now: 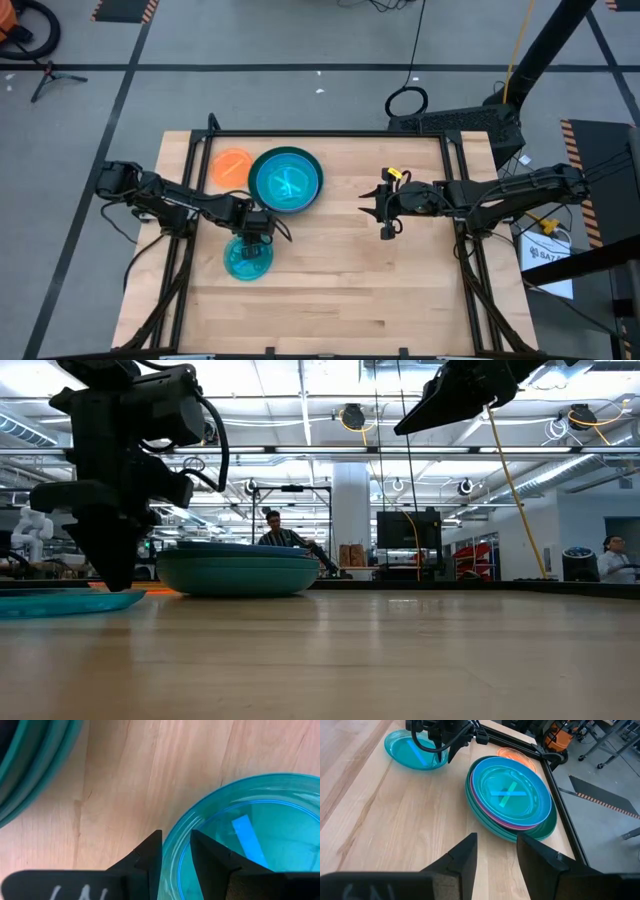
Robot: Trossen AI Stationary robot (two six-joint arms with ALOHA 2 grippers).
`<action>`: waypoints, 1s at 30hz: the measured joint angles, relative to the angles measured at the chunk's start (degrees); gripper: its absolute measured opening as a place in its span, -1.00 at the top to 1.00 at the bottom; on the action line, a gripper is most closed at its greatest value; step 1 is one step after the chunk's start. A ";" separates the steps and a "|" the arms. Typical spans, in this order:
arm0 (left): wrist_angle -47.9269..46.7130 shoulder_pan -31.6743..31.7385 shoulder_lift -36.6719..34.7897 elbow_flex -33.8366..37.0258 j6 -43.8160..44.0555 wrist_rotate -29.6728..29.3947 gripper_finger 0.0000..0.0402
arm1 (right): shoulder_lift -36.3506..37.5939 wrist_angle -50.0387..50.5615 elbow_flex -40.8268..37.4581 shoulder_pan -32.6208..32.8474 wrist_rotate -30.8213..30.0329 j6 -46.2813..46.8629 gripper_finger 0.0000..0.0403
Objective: Stack plastic plates
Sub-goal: Stack the small blue plate on top of the top small blue plate
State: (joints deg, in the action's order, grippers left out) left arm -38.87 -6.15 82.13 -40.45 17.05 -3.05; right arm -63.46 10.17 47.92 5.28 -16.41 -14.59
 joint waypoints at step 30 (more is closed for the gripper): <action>6.18 -4.65 0.02 3.34 5.91 -2.03 0.46 | 0.00 0.01 0.00 0.00 -0.02 0.31 0.34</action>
State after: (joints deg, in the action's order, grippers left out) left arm -32.69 -10.80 82.15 -37.10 22.96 -5.08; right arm -63.46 10.18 47.92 5.28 -16.43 -14.28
